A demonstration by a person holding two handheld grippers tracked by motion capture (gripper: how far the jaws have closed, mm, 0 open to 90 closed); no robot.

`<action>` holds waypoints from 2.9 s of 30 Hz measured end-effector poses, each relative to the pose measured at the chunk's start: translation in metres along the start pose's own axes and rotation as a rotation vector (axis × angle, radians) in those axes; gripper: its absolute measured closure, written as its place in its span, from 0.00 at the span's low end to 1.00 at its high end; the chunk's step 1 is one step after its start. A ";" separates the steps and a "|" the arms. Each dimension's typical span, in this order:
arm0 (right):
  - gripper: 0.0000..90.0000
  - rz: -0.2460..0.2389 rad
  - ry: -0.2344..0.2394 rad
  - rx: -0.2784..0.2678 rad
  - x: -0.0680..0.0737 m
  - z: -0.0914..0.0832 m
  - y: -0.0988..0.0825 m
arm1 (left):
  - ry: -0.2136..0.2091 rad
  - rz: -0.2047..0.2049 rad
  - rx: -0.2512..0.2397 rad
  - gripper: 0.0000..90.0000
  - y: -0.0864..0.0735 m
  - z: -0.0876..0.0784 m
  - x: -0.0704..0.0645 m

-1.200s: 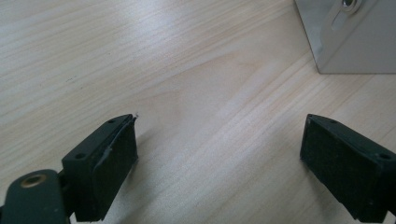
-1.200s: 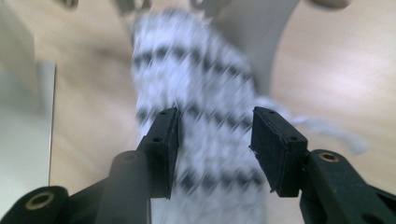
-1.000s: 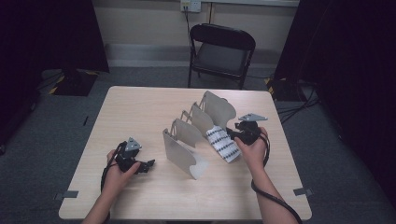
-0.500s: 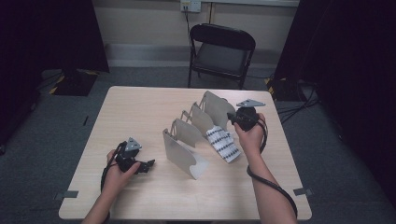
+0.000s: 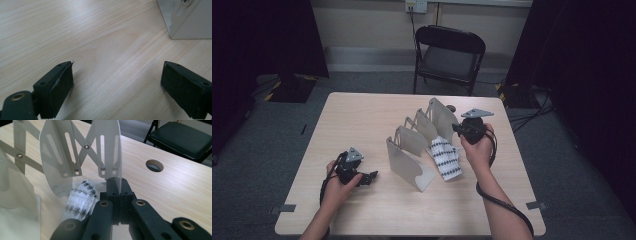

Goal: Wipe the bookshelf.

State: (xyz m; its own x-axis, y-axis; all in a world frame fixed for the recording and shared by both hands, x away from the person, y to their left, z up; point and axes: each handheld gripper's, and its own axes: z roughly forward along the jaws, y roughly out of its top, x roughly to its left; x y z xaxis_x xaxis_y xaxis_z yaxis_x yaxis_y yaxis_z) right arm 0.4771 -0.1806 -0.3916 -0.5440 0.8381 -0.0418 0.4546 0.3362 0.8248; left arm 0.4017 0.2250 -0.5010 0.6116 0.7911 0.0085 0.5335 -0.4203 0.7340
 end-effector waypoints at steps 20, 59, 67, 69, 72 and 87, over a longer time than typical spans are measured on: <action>0.77 0.052 -0.012 -0.024 0.012 -0.030 -0.053 | -0.002 -0.004 0.001 0.12 0.000 0.000 0.000; 0.90 0.032 -0.008 0.075 0.050 -0.004 -0.073 | -0.001 -0.005 0.001 0.12 0.000 0.000 -0.001; 0.90 0.011 -0.029 -0.018 0.043 -0.032 -0.020 | -0.005 0.002 0.003 0.12 -0.001 -0.001 0.000; 0.90 0.019 -0.020 -0.044 0.041 -0.038 -0.006 | -0.005 0.003 0.004 0.12 -0.001 -0.001 0.000; 0.90 0.013 -0.034 -0.078 0.038 -0.046 0.013 | -0.005 0.004 0.004 0.12 -0.001 -0.001 0.000; 0.89 0.017 -0.052 -0.004 0.032 -0.016 -0.008 | -0.007 0.000 0.001 0.12 -0.001 -0.001 -0.001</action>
State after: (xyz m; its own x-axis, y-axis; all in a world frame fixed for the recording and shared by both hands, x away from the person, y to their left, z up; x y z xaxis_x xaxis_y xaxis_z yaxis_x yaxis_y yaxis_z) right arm 0.4445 -0.1630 -0.3901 -0.4992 0.8646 -0.0570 0.4603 0.3203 0.8279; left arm 0.4003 0.2251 -0.5010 0.6155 0.7881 0.0036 0.5339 -0.4204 0.7336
